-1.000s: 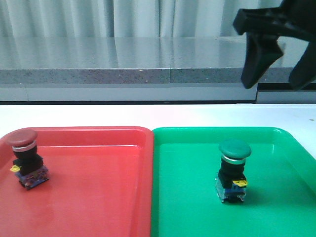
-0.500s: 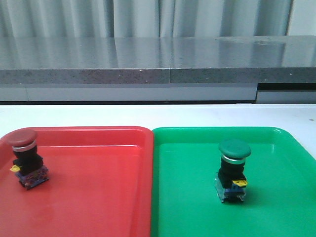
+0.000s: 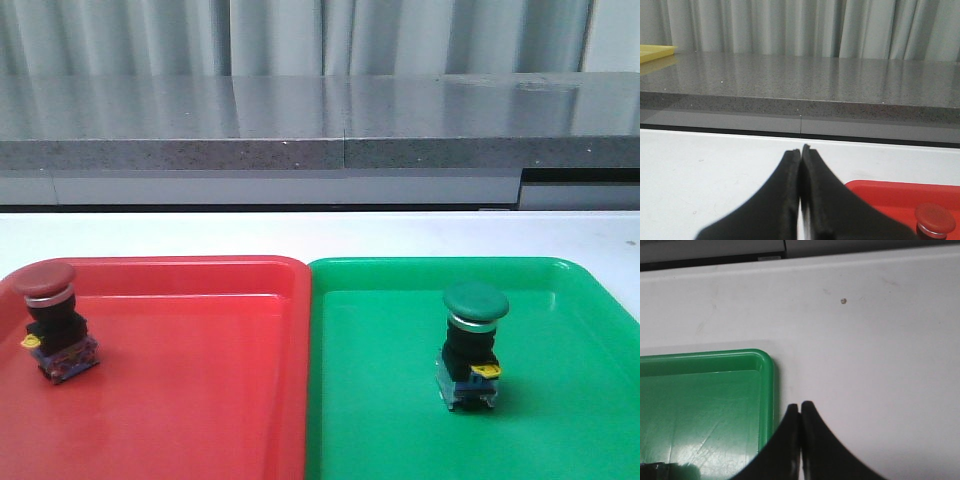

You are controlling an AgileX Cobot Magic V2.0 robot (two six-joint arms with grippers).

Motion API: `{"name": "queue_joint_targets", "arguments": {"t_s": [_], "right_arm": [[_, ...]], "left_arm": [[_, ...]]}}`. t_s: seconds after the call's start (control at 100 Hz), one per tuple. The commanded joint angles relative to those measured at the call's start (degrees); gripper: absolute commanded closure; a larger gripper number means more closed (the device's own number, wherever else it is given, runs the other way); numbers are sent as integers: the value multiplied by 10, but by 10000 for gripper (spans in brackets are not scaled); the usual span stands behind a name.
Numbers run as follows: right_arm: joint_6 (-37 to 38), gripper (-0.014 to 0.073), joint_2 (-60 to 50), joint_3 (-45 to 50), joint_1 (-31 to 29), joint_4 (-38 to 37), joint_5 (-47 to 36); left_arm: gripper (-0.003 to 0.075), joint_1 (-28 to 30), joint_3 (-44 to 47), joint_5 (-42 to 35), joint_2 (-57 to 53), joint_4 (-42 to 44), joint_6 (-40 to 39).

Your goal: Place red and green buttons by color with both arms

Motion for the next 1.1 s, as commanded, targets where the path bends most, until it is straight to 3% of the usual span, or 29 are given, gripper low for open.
{"name": "queue_joint_targets", "arguments": {"t_s": [0.0, 0.31, 1.09], "right_arm": [[-5, 658, -30, 9, -3, 2, -66], [-5, 658, -132, 89, -3, 2, -116], [-5, 658, -527, 331, -3, -5, -261]], "left_arm": [[741, -1, 7, -44, -18, -2, -2], [741, -1, 7, -44, -18, -2, -2], [741, -1, 7, -44, -18, -2, -2]]}}
